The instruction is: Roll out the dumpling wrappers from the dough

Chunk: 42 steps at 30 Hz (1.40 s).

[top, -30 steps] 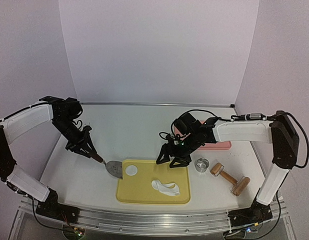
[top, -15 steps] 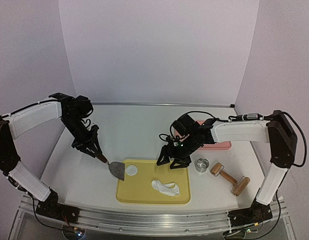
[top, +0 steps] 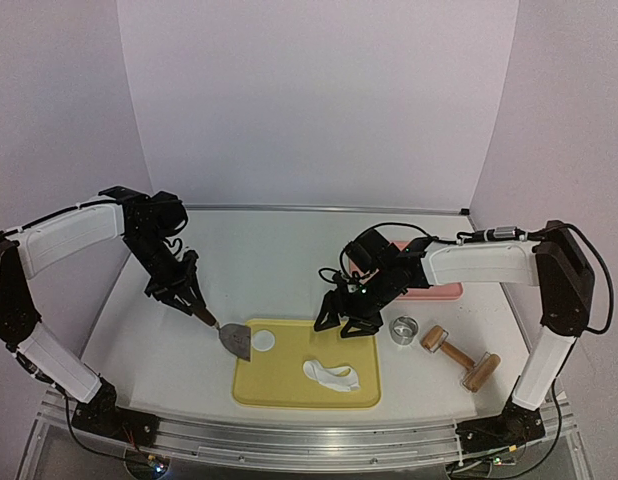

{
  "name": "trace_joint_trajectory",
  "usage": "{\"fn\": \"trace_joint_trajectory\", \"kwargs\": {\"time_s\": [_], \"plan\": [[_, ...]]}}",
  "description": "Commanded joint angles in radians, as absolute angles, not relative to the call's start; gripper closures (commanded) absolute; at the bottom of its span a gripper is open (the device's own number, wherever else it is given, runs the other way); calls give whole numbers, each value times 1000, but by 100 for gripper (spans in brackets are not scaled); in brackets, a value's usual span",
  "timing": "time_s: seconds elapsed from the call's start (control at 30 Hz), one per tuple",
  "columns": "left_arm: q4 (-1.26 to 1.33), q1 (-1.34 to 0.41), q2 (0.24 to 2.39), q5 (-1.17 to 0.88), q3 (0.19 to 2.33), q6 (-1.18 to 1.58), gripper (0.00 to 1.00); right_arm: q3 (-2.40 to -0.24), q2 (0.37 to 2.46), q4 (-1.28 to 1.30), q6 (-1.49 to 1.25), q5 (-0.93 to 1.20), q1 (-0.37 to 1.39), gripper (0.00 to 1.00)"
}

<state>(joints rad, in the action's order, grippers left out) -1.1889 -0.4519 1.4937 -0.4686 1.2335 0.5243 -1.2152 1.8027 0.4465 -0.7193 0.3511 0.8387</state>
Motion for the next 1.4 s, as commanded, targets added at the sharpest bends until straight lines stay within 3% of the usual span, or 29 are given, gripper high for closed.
{"fn": "trace_joint_trajectory", "kwargs": {"time_s": [0.0,0.37,0.5,0.67,0.77,0.9,1.37], "plan": [[-1142,-454,1494,-481,1206,528,100,-1219,1799,456,-724,342,843,29],[-1090,-454,1478,-499,1153,532,100,-1229,1817,456,-728,335,846,29],[-1061,-454,1470,-505,1129,541,100,-1240,1851,456,-717,313,854,33],[-1058,-454,1466,-500,1124,542,100,-1236,1799,523,-678,118,857,33],[-1063,-454,1461,-493,1118,537,100,-1235,1723,658,-623,-81,857,38],[-1059,-454,1461,-493,1110,533,100,-1201,1687,813,-593,-193,846,43],[-1068,-454,1447,-485,1108,522,100,-1127,1699,829,-591,-94,795,63]]}}
